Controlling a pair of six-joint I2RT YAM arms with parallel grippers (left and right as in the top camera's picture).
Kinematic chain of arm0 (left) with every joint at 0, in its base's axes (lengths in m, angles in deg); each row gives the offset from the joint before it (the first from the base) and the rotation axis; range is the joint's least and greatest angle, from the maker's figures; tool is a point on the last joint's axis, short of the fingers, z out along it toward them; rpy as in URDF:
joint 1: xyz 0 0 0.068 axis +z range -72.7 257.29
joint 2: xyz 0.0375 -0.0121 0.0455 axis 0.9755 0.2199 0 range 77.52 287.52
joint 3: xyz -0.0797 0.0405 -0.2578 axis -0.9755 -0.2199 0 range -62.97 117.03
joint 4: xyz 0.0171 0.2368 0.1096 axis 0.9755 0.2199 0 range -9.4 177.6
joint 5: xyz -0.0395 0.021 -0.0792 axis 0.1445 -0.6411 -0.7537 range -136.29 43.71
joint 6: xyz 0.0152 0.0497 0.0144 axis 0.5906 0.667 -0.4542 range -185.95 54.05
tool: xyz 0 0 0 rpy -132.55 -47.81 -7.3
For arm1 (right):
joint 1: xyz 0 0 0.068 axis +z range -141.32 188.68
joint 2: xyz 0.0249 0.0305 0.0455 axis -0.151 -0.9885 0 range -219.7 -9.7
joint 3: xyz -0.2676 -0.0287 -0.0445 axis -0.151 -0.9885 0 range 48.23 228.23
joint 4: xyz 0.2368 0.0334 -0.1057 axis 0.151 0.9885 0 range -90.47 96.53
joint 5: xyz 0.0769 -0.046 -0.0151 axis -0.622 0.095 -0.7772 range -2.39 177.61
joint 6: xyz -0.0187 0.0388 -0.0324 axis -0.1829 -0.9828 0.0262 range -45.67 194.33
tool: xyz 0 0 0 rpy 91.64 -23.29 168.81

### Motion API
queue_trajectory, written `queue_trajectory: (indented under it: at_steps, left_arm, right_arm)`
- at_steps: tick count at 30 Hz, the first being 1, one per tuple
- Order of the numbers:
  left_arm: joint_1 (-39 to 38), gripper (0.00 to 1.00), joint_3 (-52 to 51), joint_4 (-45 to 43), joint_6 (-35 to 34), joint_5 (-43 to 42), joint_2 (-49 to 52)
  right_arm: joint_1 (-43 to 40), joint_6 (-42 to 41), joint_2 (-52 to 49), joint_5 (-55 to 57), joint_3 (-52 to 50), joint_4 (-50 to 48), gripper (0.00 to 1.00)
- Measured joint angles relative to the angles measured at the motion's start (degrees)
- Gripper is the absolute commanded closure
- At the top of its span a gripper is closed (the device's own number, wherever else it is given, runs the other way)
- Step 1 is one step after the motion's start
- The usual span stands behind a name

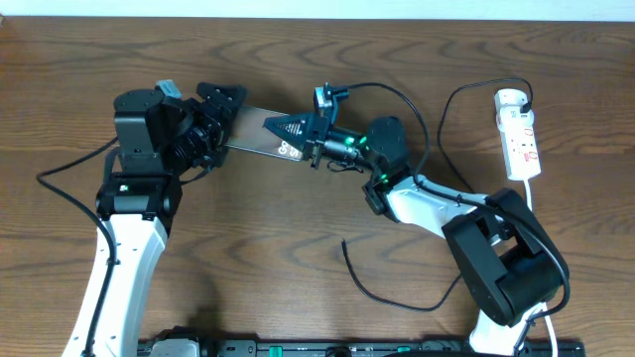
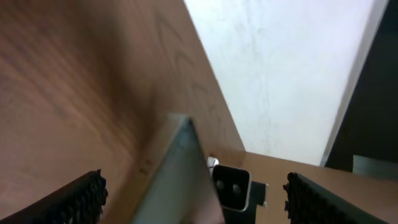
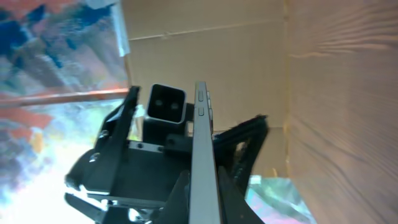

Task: Plug charger to phone and switch on socket

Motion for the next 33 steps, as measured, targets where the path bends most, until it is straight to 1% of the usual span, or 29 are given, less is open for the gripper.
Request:
queue_trajectory:
  at_steps: [7, 9, 10, 11, 13, 16, 20, 21, 22, 25, 26, 28, 33]
  left_arm:
    - [0.00, 0.11, 0.00, -3.45, 0.33, 0.81, 0.00]
    - [0.00, 0.15, 0.00, -4.63, 0.28, 0.81, 0.00]
    - [0.00, 0.17, 0.00, -5.42, 0.28, 0.81, 0.00]
    - [0.00, 0.23, 0.00, -6.12, 0.26, 0.81, 0.00]
    - [0.00, 0.33, 0.00, -7.15, 0.07, 0.76, 0.00]
    - [0.00, 0.36, 0.00, -7.74, 0.11, 0.57, 0.00]
    - [0.00, 0.52, 0.00, -7.74, -0.02, 0.37, 0.00]
    - [0.00, 0.57, 0.00, -7.72, -0.09, 0.28, 0.00]
    - [0.00, 0.60, 0.00, -7.69, -0.17, 0.13, 0.00]
    - [0.02, 0.76, 0.00, -7.61, -0.24, -0.09, 0.28]
    - [0.02, 0.79, 0.00, -7.52, -0.26, -0.13, 0.44]
    - [0.07, 0.85, -0.02, -7.45, -0.07, -0.28, 0.79]
    - [0.15, 0.84, -0.02, -7.72, -0.15, -0.59, 1.03]
  right_arm:
    - [1.27, -3.82, 0.00, 5.53, 0.00, -2.60, 0.99]
    - [1.97, -5.09, 0.00, 7.30, 0.00, -2.60, 0.99]
    - [2.40, -5.66, 0.00, 8.24, 0.00, -2.60, 0.99]
    - [2.78, -6.16, 0.00, 9.35, 0.00, -2.60, 0.99]
    - [3.43, -6.69, 0.00, 10.93, 0.00, -2.58, 0.99]
    - [4.37, -7.37, 0.00, 13.18, 0.00, -2.56, 0.99]
    - [4.81, -7.74, 0.00, 14.53, 0.00, -2.60, 0.99]
    - [4.87, -7.74, 0.00, 14.67, 0.00, -2.60, 0.99]
    - [4.92, -7.87, 0.00, 14.78, 0.00, -2.71, 0.99]
    - [4.92, -8.20, 0.00, 15.45, 0.00, -3.21, 0.99]
    - [4.92, -8.31, 0.00, 15.65, 0.00, -3.30, 0.99]
    - [4.90, -8.48, 0.00, 16.09, 0.00, -3.41, 0.99]
    - [4.92, -9.44, 0.00, 16.48, 0.00, -3.43, 0.99]
